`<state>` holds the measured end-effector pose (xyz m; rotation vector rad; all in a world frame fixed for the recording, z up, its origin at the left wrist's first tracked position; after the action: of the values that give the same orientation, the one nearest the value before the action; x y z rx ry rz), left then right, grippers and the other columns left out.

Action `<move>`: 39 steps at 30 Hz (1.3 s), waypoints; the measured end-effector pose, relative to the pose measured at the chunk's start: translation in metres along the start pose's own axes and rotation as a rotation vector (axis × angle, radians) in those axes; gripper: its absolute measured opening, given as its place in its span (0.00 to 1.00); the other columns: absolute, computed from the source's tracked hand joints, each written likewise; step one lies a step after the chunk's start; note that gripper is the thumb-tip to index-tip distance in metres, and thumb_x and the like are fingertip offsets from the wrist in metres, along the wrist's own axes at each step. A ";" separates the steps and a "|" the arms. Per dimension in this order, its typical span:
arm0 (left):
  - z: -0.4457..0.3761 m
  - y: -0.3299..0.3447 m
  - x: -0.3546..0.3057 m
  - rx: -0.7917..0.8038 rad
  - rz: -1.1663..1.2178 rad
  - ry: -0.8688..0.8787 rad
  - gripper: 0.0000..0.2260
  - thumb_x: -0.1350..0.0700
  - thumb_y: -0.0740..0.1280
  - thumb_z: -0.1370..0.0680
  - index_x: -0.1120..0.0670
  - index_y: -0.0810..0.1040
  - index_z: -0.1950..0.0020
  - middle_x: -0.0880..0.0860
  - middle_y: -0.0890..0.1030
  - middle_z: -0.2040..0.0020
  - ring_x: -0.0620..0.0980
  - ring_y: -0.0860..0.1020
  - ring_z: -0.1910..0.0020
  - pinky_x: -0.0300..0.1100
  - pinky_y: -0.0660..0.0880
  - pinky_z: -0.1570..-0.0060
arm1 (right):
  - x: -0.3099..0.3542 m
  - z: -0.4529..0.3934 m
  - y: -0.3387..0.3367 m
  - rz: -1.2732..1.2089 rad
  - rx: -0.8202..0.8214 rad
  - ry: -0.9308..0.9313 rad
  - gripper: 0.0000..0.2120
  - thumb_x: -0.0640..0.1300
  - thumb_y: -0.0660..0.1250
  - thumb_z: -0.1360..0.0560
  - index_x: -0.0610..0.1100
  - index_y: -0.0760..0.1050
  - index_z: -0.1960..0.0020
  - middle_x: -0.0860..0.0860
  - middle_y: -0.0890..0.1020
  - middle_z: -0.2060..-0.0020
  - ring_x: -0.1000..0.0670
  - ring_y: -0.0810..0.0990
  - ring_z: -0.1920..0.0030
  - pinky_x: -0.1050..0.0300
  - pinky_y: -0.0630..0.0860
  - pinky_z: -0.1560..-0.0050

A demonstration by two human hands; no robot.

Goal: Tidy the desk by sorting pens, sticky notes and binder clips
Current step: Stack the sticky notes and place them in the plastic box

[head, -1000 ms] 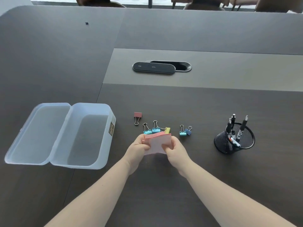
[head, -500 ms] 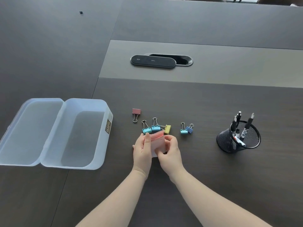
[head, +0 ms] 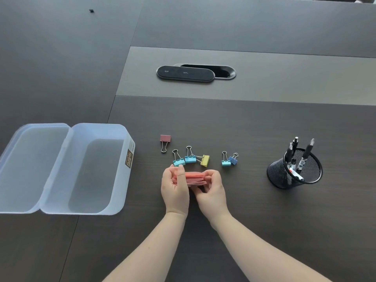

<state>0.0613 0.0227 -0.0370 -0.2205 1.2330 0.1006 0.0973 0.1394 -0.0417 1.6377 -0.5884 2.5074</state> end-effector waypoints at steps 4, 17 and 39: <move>-0.003 0.002 0.000 -0.032 -0.028 -0.026 0.10 0.53 0.60 0.20 0.47 0.73 0.61 0.47 0.80 0.60 0.48 0.80 0.57 0.48 0.79 0.48 | 0.004 0.000 0.005 0.032 0.042 -0.025 0.26 0.35 0.69 0.29 0.52 0.66 0.36 0.50 0.78 0.41 0.50 0.77 0.40 0.52 0.74 0.36; -0.007 0.008 -0.003 -0.006 -0.088 -0.012 0.10 0.53 0.61 0.22 0.47 0.69 0.63 0.46 0.76 0.62 0.43 0.76 0.62 0.43 0.74 0.55 | 0.015 -0.008 0.011 0.117 0.046 -0.092 0.24 0.32 0.67 0.30 0.49 0.66 0.39 0.45 0.76 0.43 0.47 0.77 0.44 0.55 0.75 0.41; -0.027 -0.011 -0.010 0.431 -0.613 0.340 0.10 0.64 0.64 0.23 0.61 0.78 0.43 0.52 0.80 0.50 0.49 0.77 0.53 0.38 0.75 0.48 | 0.024 -0.021 -0.002 0.320 0.132 -0.137 0.15 0.29 0.59 0.26 0.40 0.74 0.43 0.46 0.81 0.53 0.44 0.79 0.51 0.49 0.78 0.45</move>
<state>0.0349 0.0068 -0.0353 -0.2351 1.4394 -0.7529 0.0698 0.1452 -0.0270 1.9107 -0.7711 2.7196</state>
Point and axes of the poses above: each hand's wrist, its own z-axis away from the middle knuckle, its own y-axis out of the palm, x = y × z, the point moved 6 cm from there along -z, towards the middle knuckle
